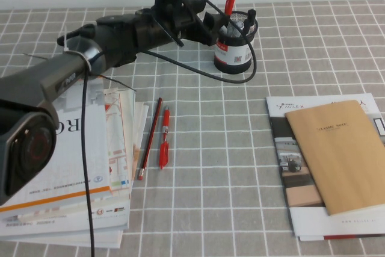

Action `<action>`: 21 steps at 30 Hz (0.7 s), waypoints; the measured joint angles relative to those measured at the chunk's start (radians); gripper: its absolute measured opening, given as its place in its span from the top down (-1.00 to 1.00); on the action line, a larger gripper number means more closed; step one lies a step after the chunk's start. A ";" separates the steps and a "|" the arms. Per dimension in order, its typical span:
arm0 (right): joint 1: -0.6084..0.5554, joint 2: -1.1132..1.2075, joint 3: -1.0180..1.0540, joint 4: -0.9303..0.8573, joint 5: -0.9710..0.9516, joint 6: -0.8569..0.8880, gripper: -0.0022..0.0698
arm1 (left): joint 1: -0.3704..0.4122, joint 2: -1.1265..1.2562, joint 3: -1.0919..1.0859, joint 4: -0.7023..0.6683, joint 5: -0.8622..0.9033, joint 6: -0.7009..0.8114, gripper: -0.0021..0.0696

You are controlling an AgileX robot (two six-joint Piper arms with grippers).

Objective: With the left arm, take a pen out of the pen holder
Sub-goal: 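Take a marker out of the pen holder and lay it on the table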

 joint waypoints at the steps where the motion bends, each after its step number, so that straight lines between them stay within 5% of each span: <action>1: 0.000 0.000 0.000 0.000 0.000 0.000 0.97 | 0.000 0.005 -0.004 0.000 0.000 -0.002 -0.32; 9: 0.000 0.000 0.000 0.000 0.000 0.000 0.97 | 0.000 0.037 -0.006 0.000 0.010 -0.035 -0.19; 17: 0.000 0.000 0.000 0.000 0.000 0.000 0.97 | 0.000 0.037 -0.006 0.000 0.011 -0.039 0.47; 21: 0.000 0.000 0.000 0.000 0.000 0.000 0.97 | 0.000 0.037 -0.006 0.000 0.017 -0.039 0.59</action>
